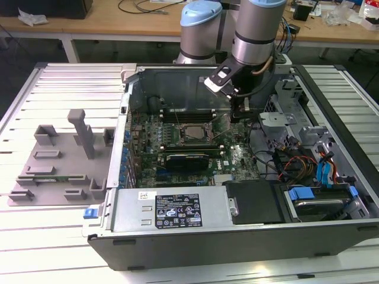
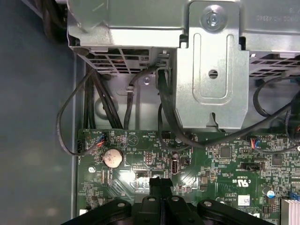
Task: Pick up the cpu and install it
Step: 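Close the cpu cover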
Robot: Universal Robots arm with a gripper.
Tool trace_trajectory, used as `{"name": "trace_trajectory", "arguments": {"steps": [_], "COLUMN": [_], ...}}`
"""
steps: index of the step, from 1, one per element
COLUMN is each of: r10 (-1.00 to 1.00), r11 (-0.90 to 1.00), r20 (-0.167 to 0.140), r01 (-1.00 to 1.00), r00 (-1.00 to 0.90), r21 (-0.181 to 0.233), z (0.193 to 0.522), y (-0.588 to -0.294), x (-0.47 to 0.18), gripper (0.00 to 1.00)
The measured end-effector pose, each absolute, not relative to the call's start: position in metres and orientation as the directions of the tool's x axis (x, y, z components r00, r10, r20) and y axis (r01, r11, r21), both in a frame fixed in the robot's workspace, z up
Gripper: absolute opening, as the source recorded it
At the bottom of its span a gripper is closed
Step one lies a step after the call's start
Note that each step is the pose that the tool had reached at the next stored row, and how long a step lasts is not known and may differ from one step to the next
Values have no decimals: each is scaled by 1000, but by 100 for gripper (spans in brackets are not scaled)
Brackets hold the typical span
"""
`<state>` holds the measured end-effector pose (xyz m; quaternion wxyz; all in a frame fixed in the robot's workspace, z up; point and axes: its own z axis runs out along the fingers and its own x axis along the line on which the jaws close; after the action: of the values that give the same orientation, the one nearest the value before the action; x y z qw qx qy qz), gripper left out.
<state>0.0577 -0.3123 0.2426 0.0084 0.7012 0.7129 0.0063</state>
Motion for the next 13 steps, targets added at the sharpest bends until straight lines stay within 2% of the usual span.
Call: {"name": "trace_trajectory", "arguments": {"steps": [7, 13], "r10": [1000, 1000], "r11": [17, 15], "r20": [-3, -3], "r01": [1000, 999], "r00": [-16, -15], "r21": [21, 39], "z": [243, 244], "y": [-312, -311], "x": [53, 34], "gripper": [11, 11]}}
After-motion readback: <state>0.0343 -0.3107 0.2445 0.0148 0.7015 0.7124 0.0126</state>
